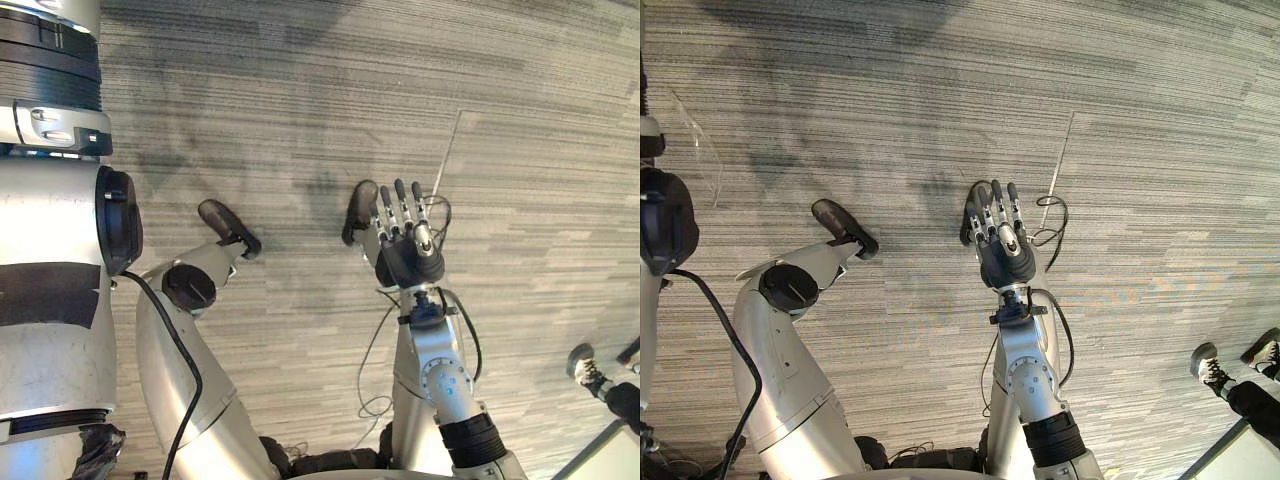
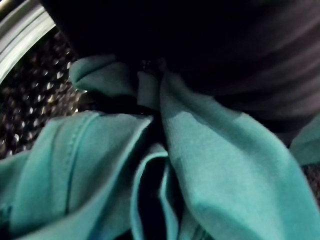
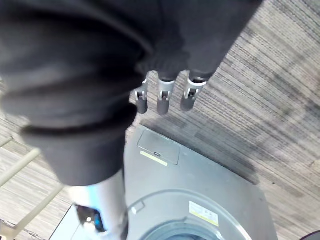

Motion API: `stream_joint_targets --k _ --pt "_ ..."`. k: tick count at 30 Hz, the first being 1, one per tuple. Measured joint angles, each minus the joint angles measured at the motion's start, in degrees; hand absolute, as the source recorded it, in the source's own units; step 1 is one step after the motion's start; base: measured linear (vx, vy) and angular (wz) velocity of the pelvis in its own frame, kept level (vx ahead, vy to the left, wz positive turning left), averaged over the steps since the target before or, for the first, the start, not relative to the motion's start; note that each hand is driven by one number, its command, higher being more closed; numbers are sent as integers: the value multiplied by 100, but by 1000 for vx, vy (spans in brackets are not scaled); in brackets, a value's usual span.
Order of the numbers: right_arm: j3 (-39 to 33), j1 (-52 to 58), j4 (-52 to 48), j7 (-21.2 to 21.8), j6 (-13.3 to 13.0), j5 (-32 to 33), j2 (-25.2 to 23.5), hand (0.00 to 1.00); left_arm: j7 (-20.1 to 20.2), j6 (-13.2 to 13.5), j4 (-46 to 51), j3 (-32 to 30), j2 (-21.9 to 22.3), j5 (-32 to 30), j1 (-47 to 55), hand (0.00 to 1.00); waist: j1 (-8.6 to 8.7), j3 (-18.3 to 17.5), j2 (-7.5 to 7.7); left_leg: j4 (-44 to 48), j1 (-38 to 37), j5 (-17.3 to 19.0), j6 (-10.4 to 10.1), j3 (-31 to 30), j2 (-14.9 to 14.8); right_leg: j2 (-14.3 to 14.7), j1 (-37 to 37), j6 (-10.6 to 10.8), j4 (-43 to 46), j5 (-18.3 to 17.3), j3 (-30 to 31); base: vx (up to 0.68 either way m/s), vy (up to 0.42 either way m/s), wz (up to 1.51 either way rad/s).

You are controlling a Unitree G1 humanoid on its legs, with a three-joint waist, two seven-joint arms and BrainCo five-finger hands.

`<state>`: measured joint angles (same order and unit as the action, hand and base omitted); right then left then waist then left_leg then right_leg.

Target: Pick up the laundry basket with both hands and put the clothes into the washing machine.

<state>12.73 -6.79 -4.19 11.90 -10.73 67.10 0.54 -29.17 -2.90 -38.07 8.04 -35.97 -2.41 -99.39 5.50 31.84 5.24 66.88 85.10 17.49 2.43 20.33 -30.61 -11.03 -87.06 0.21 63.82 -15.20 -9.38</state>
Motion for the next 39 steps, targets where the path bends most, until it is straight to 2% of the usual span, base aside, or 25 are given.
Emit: stream_joint_targets --k 2,3,9,12,14,18,21,23,28,33,35,39 --pt "-7 0 6 85 -3 9 17 0 -20 -157 0 328 71 -605 -135 100 -3 0 0 1 -4 -1 2 43 -34 -6 15 0 -3 0 -23 -29 38 1" --pt "-8 -1 18 87 -3 22 54 0 -47 -180 1 547 146 -870 -191 0 -4 0 0 -6 -27 -1 3 48 -32 -14 45 0 -11 0 -33 -31 33 3" --pt "-5 -3 251 212 -18 126 132 0 -78 -303 1 1530 312 -2319 -336 0 16 -3 -7 -315 -373 -48 64 224 -31 -15 343 -9 -322 101 -111 -23 15 -1" --pt "30 -3 341 260 0 222 226 0 174 -350 -2 1901 146 -3089 -336 0 11 -5 -12 -464 -549 -60 68 334 -21 -22 481 -2 -501 150 -148 -14 24 -5" --pt "30 2 381 323 5 261 262 0 278 -348 -4 1983 55 -3386 -337 0 9 -8 -18 -512 -609 -61 69 365 -7 -33 538 0 -560 152 -168 1 16 -1" --pt "14 1 482 328 8 262 361 0 292 -350 -5 1994 32 -3482 -337 0 -2 -7 -21 -680 -793 -81 100 513 80 -139 664 -1 -681 152 -244 17 33 9" --pt "-57 4 543 324 8 253 463 0 302 -379 -121 1737 164 -3270 -343 0 -6 -7 -22 -696 -888 -81 100 540 80 -125 788 -4 -766 153 -297 15 38 -1" --pt "-393 6 689 331 -5 194 744 0 405 -421 -235 1486 231 -2815 -362 0 5 -6 -24 -690 -923 -81 100 631 70 -106 785 -3 -780 154 -285 0 0 0" --pt "-787 63 1627 306 -66 181 1339 0 539 -427 -327 1314 257 -2584 -336 0 -9 -1 -31 -691 -918 -80 101 638 52 -95 784 -4 -760 153 -287 -14 41 -3" --pt "-795 65 2022 307 -160 185 1367 0 612 -422 -428 1129 252 -3239 107 0 -1 14 -97 -667 -918 -79 99 624 -35 -46 782 -7 -709 153 -279 -31 27 -5" --pt "-794 66 2133 305 -208 195 1388 0 791 -427 -473 1107 253 -3643 593 0 -5 21 -153 -668 -921 -79 99 619 -44 -34 771 -12 -706 155 -283 -42 21 0" --pt "-772 67 2321 303 -223 197 1391 0 977 -440 -502 915 327 -3882 1214 0 -26 30 -168 -677 -920 -95 74 620 -75 -3 756 -70 -719 190 -282 -27 13 -2"
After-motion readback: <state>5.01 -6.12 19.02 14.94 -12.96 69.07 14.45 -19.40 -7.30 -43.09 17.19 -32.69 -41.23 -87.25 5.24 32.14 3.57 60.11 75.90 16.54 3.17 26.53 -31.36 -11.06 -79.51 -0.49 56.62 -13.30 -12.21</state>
